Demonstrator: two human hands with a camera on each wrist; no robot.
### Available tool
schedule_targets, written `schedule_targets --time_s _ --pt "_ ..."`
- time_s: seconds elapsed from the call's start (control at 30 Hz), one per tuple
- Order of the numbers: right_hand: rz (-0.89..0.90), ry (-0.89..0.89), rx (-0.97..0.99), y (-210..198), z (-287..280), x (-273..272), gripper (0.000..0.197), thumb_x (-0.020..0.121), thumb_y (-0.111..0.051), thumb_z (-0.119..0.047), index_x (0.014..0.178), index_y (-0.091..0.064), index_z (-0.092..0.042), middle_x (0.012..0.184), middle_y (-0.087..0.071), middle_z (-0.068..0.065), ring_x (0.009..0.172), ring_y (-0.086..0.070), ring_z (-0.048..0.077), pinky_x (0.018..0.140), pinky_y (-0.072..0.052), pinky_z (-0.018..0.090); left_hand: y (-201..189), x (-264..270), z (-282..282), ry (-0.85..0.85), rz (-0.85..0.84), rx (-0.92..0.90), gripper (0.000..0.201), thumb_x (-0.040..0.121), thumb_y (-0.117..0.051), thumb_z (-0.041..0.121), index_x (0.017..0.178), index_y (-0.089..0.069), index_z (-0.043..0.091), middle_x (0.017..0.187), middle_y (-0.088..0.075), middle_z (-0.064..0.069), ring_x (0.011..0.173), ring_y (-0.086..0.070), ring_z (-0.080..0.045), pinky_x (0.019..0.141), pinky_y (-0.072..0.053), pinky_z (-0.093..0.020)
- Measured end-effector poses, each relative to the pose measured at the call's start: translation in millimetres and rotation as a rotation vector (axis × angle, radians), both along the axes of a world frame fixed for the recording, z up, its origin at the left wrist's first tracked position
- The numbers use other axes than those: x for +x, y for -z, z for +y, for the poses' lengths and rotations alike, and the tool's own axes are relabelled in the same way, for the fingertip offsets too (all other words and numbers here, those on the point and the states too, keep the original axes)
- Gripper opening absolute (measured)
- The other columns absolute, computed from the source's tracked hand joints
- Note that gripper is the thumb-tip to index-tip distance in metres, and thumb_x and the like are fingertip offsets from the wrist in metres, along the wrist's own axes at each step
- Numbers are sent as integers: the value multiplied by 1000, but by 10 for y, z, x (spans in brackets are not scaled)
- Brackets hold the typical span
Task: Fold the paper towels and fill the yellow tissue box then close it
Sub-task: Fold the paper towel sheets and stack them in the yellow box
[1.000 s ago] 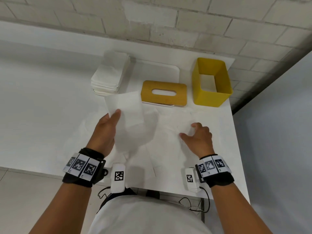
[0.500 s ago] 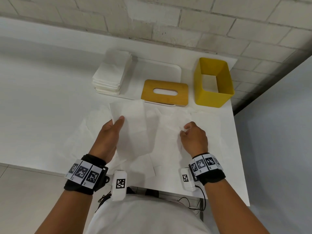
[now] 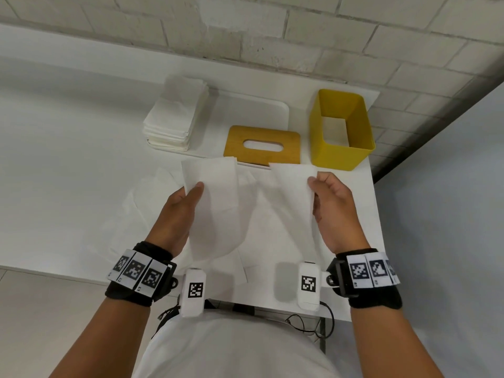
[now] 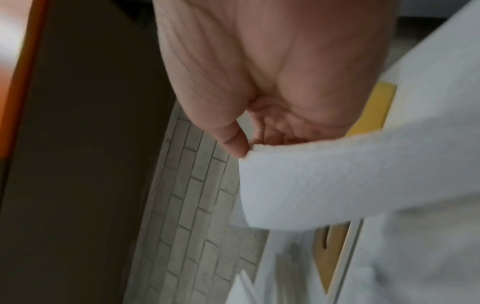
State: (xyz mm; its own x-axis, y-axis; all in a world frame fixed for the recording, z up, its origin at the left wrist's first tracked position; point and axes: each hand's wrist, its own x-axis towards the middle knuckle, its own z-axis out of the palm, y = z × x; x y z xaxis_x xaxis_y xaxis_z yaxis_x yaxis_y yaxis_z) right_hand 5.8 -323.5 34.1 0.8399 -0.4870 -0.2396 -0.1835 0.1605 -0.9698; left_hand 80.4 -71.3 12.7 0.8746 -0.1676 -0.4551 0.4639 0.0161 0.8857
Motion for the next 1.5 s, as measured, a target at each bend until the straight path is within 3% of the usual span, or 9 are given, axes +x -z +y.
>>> schedule_targets --time_s 0.1,0.37,0.5,0.6,0.73,0.87,1.07,1.2,1.5 --pt "-33 5 221 -74 17 -8 12 104 -53 -15 98 -63 -17 89 -72 1 80 -65 15 73 -47 31 -18 18 -56 9 -2 -1 27 107 -49 35 115 -70 21 102 -79 2 100 -72 -21 81 -54 -37" --pt "-40 165 33 -121 -1 30 8 102 -60 -22 99 -67 -20 92 -73 0 88 -60 21 79 -45 39 -125 42 -202 -8 -66 -63 27 107 -48 35 115 -71 23 109 -79 0 103 -74 -19 87 -55 -35" --pt "-121 105 137 -338 37 48 8 103 -56 -15 103 -64 -14 86 -74 -3 79 -66 12 77 -51 31 -225 52 -290 10 -51 -153 30 107 -48 33 125 -68 19 114 -77 -2 106 -73 -20 84 -56 -35" --pt "-204 53 59 -464 81 67 7 102 -59 -17 103 -66 -15 95 -73 3 88 -64 19 81 -50 36 -279 72 -365 39 -67 -143 30 107 -49 36 126 -68 22 115 -77 2 107 -73 -19 85 -57 -35" --pt "-308 278 -174 -558 -5 124 6 94 -65 -22 89 -67 -24 86 -68 -1 78 -59 15 72 -48 35 -338 59 -450 54 -124 -131 26 107 -48 38 117 -69 29 112 -78 5 104 -73 -15 93 -57 -39" --pt "-410 432 -456 -619 -10 163 18 95 -64 -13 84 -61 -27 72 -56 -10 64 -49 3 64 -44 20 -348 30 -553 21 -171 -143 24 107 -47 39 115 -69 31 112 -77 5 107 -73 -16 94 -57 -38" --pt "-380 190 -639 -507 476 258 8 94 -67 -12 88 -64 -16 73 -61 -14 64 -57 1 62 -45 14 -357 -23 -777 96 -139 -239 28 108 -46 34 122 -69 26 120 -76 0 115 -70 -19 106 -51 -44" --pt "-313 -15 -653 -380 702 342 5 93 -69 -19 89 -66 -19 79 -68 -13 77 -66 7 69 -53 20 -384 -50 -861 193 -105 -368 39 110 -39 28 133 -64 9 126 -72 -10 121 -67 -22 101 -54 -32" --pt "-323 -87 -590 -353 605 447 7 97 -66 -27 99 -67 -20 90 -69 -13 86 -67 11 73 -53 20 -317 48 -856 170 -30 -451 52 110 -30 42 135 -63 10 127 -71 -15 121 -66 -28 95 -53 -38"
